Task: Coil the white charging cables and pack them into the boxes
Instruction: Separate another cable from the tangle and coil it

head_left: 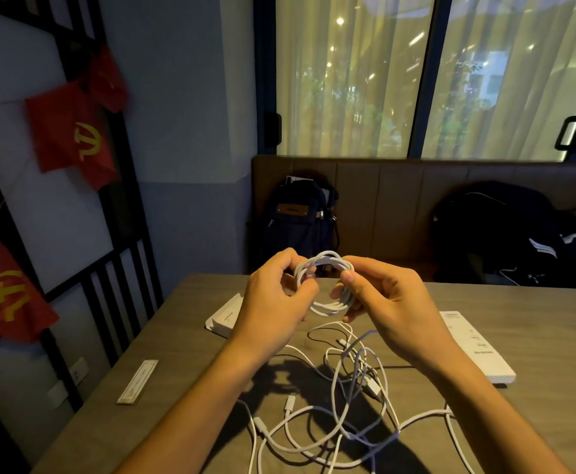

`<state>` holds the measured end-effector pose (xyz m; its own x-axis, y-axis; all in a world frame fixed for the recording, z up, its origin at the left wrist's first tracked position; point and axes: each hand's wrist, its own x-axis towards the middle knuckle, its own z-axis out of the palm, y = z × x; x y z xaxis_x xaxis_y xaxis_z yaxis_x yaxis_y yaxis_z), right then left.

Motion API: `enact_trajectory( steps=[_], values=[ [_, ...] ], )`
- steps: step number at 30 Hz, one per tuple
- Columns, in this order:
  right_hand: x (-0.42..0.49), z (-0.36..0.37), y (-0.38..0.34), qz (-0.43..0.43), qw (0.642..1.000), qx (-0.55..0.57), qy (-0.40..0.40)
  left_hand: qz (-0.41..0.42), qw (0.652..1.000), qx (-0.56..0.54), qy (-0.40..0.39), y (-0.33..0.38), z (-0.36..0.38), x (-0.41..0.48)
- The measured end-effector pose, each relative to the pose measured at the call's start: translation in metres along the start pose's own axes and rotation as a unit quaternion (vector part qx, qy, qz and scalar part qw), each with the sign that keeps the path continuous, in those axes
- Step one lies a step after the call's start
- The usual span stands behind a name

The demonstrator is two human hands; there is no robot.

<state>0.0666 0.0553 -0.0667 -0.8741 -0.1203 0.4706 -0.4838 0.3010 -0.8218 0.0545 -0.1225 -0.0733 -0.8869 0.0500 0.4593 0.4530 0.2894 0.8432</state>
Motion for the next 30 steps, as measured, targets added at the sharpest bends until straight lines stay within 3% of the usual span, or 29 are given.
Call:
enact_trajectory(
  steps=[4, 7, 10, 17, 21, 27, 30],
  values=[
    [-0.001, 0.001, -0.004, -0.023, 1.0, -0.004, 0.015, 0.031, 0.999, 0.009, 0.002, 0.005, -0.003, -0.003],
    [0.001, -0.009, -0.006, -0.023, 0.998, 0.042, 0.028, -0.018, 0.991, -0.082, -0.102, 0.013, -0.012, 0.0],
    [0.003, -0.019, -0.007, -0.012, 0.996, 0.086, 0.03, -0.023, 0.983, -0.054, -0.173, 0.014, -0.026, 0.006],
    [0.003, -0.022, -0.007, -0.027, 0.999, 0.004, 0.021, 0.002, 0.986, 0.122, -0.114, 0.009, -0.041, 0.012],
    [0.002, -0.015, -0.002, -0.014, 1.0, -0.005, 0.021, -0.004, 0.983, 0.165, -0.082, 0.005, -0.043, 0.011],
    [0.004, -0.016, 0.009, 0.015, 0.998, 0.037, 0.041, -0.087, 0.966, -0.067, -0.236, 0.015, -0.036, 0.008],
    [0.003, -0.007, 0.015, 0.018, 1.0, 0.019, 0.003, -0.121, 0.952, -0.136, -0.248, 0.016, -0.025, 0.005]
  ],
)
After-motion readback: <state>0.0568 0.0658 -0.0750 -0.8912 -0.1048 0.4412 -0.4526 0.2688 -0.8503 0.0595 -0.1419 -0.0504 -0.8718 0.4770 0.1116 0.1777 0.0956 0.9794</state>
